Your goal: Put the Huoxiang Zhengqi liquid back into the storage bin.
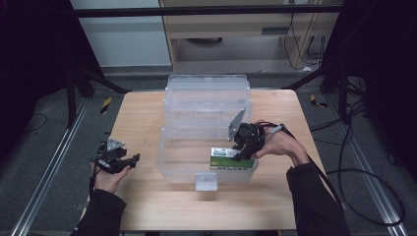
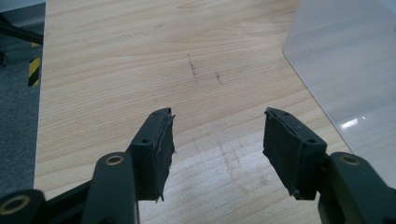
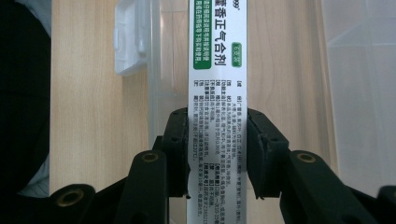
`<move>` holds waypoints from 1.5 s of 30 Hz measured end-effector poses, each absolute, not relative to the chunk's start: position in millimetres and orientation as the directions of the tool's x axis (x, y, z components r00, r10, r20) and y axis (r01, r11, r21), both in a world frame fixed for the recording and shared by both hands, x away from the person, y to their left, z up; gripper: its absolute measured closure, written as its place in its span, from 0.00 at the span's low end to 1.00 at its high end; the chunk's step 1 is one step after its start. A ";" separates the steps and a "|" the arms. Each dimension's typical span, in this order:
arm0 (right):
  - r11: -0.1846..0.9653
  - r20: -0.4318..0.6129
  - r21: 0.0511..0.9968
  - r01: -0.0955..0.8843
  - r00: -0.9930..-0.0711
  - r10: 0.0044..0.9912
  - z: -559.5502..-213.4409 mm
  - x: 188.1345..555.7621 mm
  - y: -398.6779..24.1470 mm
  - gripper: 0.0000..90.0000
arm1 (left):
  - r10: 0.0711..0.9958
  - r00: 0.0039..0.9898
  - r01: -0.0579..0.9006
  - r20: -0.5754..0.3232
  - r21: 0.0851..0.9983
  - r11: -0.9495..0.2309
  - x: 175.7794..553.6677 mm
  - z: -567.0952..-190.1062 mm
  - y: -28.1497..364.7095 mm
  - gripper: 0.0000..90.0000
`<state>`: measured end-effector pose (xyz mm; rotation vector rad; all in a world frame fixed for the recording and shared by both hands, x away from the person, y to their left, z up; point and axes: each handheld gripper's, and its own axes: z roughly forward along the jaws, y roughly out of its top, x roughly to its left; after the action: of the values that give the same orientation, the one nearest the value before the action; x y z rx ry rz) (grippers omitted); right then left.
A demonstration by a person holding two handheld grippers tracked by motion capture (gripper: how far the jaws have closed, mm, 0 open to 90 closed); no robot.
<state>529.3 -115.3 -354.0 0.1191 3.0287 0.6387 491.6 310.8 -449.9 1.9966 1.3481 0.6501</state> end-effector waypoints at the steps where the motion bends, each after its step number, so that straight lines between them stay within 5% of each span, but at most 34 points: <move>1: 0.912 -0.026 0.406 0.060 -0.997 0.078 -355.0 529.6 -115.3 0.71 | 0.934 0.353 0.621 0.050 0.734 -0.274 491.6 -450.0 310.8 0.47; 34: 0.941 -0.019 0.333 0.053 -0.998 0.063 -392.2 529.8 -106.0 0.69 | 0.932 0.358 0.625 0.055 0.727 -0.283 492.7 -452.7 310.0 0.46; 45: 0.883 -0.050 0.453 0.122 -0.985 0.162 -368.6 527.0 -118.7 0.60 | 0.932 0.359 0.626 0.055 0.726 -0.284 492.9 -452.9 309.3 0.46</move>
<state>527.0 -118.7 -368.6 0.2247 2.9640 0.7044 492.9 309.3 -452.9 2.0136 1.3469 0.6463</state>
